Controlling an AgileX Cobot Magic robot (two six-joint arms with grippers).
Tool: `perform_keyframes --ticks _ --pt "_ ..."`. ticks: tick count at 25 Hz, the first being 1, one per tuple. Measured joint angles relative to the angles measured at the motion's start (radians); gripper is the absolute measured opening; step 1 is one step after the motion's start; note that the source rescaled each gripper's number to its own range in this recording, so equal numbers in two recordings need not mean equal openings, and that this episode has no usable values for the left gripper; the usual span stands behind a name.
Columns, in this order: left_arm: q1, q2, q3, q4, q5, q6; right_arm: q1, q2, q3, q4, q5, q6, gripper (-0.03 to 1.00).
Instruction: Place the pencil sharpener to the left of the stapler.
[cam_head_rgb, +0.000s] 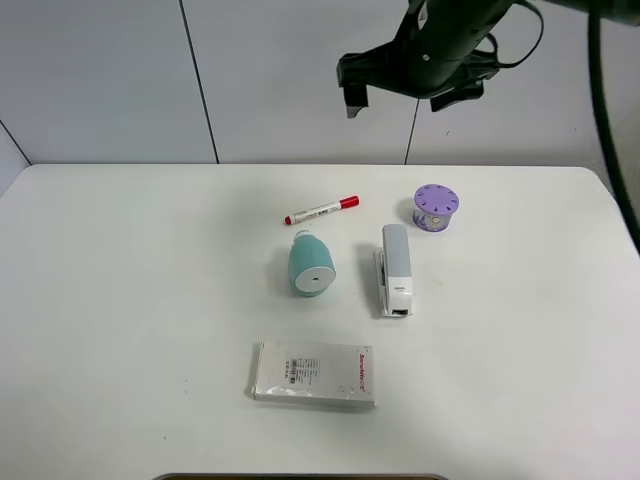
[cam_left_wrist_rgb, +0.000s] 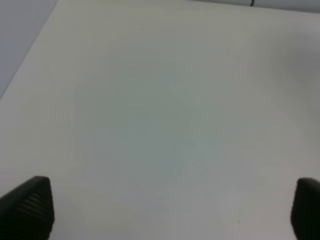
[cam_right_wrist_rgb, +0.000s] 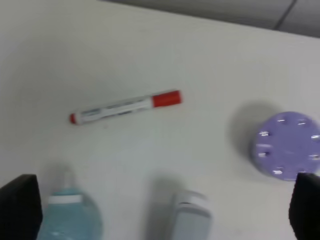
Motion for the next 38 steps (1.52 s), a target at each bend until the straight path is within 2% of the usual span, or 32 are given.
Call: perform_keyframes --ticks 7,13,22,27,31,34,38 --pt "0.0 0.0 0.0 0.0 0.0 0.0 -0.119 -0.069 0.0 -0.004 0.067 -0.123 1.0" --pt "0.0 0.0 0.0 0.0 0.0 0.0 -0.231 -0.129 0.0 0.029 0.128 -0.234 1.0" --pt "0.0 0.0 0.0 0.0 0.0 0.0 -0.421 -0.234 0.006 0.099 0.228 -0.331 1.0" --pt "0.0 0.0 0.0 0.0 0.0 0.0 -0.568 -0.351 0.105 0.201 0.227 -0.411 1.0" --pt "0.0 0.0 0.0 0.0 0.0 0.0 -0.689 -0.463 0.211 0.238 0.225 -0.473 1.0" --pt "0.0 0.0 0.0 0.0 0.0 0.0 -0.737 -0.541 0.28 0.249 0.225 -0.507 1.0" --pt "0.0 0.0 0.0 0.0 0.0 0.0 -0.743 -0.648 0.361 0.254 0.219 -0.516 1.0"
